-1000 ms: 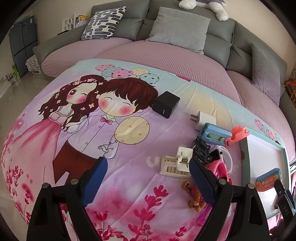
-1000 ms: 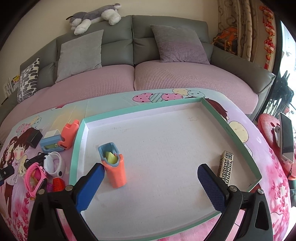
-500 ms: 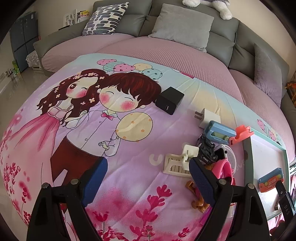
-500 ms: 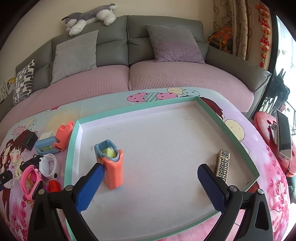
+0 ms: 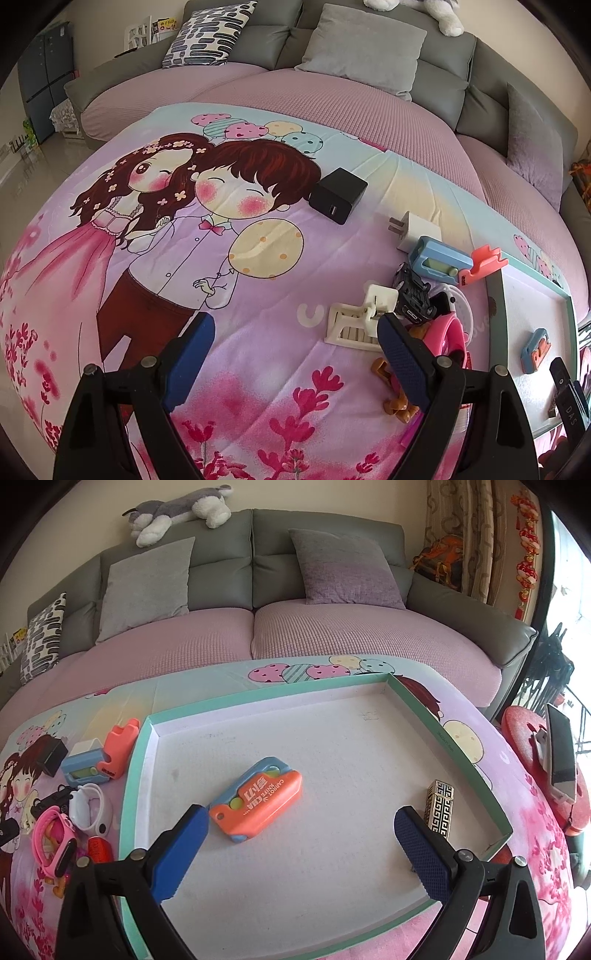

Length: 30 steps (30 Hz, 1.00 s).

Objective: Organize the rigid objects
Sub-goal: 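Withdraw both tools from the tray back toward the remaining items, then grasp the pink watch band with the right tool while the left tool approaches the white clip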

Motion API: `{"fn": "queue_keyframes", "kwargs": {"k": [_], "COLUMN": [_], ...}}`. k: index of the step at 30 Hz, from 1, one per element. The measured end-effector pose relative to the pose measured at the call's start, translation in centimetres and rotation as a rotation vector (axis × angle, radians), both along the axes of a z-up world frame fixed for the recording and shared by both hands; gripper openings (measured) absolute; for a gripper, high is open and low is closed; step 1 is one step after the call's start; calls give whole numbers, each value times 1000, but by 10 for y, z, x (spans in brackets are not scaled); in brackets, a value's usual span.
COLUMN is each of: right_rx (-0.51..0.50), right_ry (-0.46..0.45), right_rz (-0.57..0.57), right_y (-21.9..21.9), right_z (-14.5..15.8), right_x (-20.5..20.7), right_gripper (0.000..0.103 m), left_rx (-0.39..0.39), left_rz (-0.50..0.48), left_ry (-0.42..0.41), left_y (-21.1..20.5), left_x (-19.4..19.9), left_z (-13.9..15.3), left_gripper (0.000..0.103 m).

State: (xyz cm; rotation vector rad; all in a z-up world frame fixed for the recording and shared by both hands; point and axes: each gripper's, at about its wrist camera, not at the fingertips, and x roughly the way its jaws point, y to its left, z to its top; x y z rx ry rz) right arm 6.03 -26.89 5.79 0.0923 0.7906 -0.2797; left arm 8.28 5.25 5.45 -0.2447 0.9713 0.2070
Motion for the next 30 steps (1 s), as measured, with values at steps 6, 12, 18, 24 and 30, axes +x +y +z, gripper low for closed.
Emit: {"fn": "queue_keyframes", "kwargs": {"k": [6,12,18,24,30], "right_rx": [56,126,157,186,224], "right_ry": [-34,-47,-43,-20,10], "right_rz": [134,287,389,435,468], "right_y": [33,80,117,141,159], "right_z": [5,3,-2,-9,-18], "right_x": [4,8,12,15,20], "right_gripper": [102,102,102,102,102], "left_rx": [-1,-7,-23,-33,-48], "left_rz": [9,33,59,86,100], "left_ry": [-5,-15,-13,-10,-2], "left_y": [2,11,23,36,47], "left_x": [0,-2,-4,-6,-6], "left_z": [1,3,0,-3,-7], "left_gripper": [90,90,90,90,90]}}
